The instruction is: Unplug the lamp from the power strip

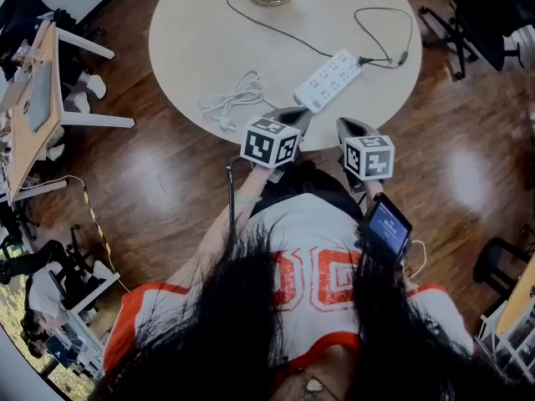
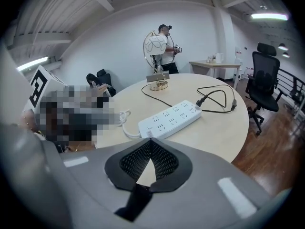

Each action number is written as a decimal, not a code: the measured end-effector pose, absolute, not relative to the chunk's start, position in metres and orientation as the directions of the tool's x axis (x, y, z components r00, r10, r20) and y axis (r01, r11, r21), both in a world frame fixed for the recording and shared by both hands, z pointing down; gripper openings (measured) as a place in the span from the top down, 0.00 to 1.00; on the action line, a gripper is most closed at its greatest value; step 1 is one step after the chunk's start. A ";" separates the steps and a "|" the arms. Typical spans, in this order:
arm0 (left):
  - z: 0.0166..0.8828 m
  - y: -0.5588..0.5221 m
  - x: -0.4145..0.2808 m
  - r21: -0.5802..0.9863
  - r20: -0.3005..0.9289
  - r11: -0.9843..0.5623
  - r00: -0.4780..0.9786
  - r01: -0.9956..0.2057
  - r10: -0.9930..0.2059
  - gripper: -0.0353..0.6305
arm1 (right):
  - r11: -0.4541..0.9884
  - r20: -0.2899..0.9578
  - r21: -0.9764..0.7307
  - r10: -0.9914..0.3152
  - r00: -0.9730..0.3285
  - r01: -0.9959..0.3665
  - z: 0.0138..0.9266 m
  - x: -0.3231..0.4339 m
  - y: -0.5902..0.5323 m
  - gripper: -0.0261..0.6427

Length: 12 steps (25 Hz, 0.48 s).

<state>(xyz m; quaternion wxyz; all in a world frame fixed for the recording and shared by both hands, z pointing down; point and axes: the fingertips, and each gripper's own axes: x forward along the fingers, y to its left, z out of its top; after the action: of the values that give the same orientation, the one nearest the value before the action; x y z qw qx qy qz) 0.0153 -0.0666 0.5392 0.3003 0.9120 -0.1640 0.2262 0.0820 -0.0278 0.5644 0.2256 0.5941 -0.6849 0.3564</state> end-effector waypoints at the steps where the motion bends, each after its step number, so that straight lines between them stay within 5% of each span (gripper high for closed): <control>1: 0.540 -0.064 0.018 0.474 0.515 -0.767 0.842 -0.433 -0.157 0.95 | 0.037 0.734 -0.221 -0.652 -0.192 -0.974 0.565 0.085 -0.026 0.96; 12: 0.548 -0.049 0.041 0.471 0.542 -0.775 0.831 -0.423 -0.124 0.95 | 0.008 0.738 -0.226 -0.651 -0.177 -0.974 0.568 0.108 -0.008 0.96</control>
<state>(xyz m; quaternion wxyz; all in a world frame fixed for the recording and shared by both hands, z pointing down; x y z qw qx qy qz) 0.0411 -0.0488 0.5475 0.3001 0.9086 -0.1504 0.2486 0.1077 -0.0080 0.5676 0.2211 0.6022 -0.6746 0.3652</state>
